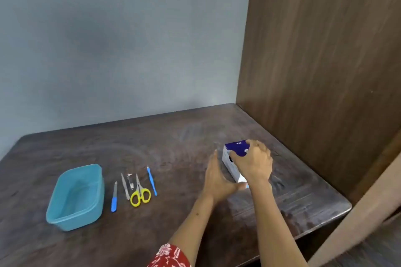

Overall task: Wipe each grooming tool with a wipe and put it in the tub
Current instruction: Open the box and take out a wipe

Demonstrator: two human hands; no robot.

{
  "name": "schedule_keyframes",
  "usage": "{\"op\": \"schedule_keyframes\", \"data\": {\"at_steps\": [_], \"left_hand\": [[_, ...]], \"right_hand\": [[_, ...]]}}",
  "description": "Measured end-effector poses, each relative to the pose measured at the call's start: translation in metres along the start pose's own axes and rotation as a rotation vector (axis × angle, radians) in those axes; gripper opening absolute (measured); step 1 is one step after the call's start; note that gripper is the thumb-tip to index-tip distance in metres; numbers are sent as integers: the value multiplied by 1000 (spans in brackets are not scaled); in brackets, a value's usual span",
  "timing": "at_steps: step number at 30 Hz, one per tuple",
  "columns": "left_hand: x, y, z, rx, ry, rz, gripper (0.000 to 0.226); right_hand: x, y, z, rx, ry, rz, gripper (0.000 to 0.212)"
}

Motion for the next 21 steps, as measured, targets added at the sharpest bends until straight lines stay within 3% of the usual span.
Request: {"op": "schedule_keyframes", "data": {"at_steps": [5,14,18,21], "left_hand": [[23,17,19,10,8,-53,94],[25,11,28,-30,-58,-21,96],[28,22,33,-36,-62,44,99],[25,21,34,-25,-79,86,97]], "right_hand": [[9,-9,4,36,88,-135,74],[10,-11,4,32,60,-156,68],[1,-7,12,49,97,-111,64],[-16,-4,21,96,107,57,49]]}}
Point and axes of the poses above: each hand's wrist, its own z-axis towards the middle knuckle, its own x-axis out of the palm, y = z × x, the point moved 5 cm from there along z, towards the middle knuckle, and after that the axes turned 7 degrees about -x, right-handed, at the moved point
